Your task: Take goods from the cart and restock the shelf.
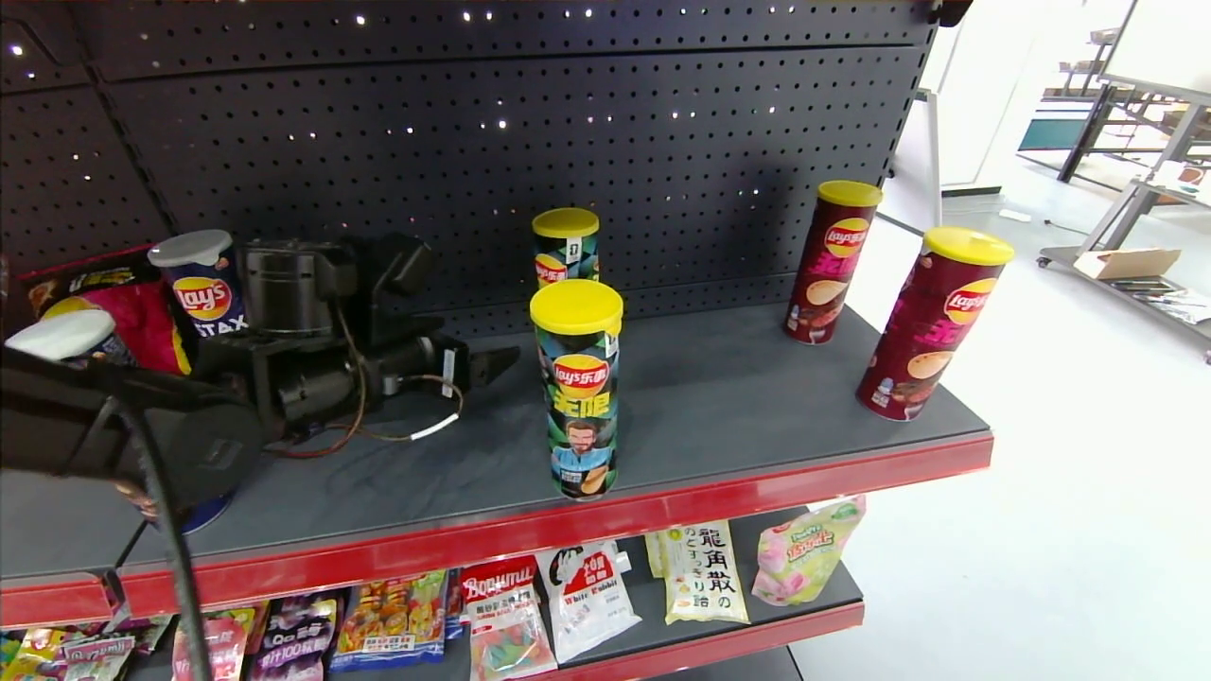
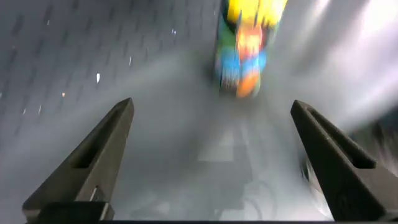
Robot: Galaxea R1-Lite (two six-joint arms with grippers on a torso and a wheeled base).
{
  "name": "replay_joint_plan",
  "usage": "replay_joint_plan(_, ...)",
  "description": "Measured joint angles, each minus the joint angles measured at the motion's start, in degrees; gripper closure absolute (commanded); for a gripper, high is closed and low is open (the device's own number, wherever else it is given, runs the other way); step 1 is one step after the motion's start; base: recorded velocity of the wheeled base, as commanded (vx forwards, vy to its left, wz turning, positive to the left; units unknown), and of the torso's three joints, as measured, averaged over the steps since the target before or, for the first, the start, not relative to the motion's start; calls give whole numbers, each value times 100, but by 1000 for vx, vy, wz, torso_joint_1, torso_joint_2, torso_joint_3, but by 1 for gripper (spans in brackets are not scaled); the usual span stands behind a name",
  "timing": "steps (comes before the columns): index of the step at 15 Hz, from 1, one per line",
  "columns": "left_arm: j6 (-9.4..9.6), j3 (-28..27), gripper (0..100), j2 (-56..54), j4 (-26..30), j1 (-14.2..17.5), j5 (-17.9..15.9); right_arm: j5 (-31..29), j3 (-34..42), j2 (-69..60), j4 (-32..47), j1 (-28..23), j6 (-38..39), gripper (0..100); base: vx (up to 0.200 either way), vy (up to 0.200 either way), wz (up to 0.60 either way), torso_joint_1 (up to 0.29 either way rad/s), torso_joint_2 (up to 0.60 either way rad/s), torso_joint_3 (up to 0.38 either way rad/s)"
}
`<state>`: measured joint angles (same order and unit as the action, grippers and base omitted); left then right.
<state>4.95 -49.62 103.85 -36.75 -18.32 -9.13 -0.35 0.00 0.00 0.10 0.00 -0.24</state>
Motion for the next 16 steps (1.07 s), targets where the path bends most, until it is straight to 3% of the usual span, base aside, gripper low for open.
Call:
replay_joint_plan(4, -35, 1593, 0, -1664, 66, 44, -79, 2, 0, 0, -2, 0, 2, 0, 0, 0, 0, 0, 0, 0)
replay_joint_plan(7, -477, 2297, 0, -3366, 550, 91, -74, 2, 0, 0, 0, 0, 0, 0, 0, 0, 0, 0, 0, 0)
replay_joint_plan(9, -735, 2413, 0, -4473, 1618, 280, -46, 2, 0, 0, 0, 0, 0, 0, 0, 0, 0, 0, 0, 0)
replay_joint_plan(11, -856, 2408, 0, -5405, 2488, 494, 95, 2, 0, 0, 0, 0, 0, 0, 0, 0, 0, 0, 0, 0)
replay_joint_plan(14, -908, 2388, 0, -6427, 3315, 673, 580, 11, 0, 2, 0, 0, -18, 0, 0, 0, 0, 0, 0, 0)
replay_joint_plan(16, -902, 2380, 0, -6866, 3589, 717, 717, 17, 0, 5, 0, 0, -7, 0, 0, 0, 0, 0, 0, 0)
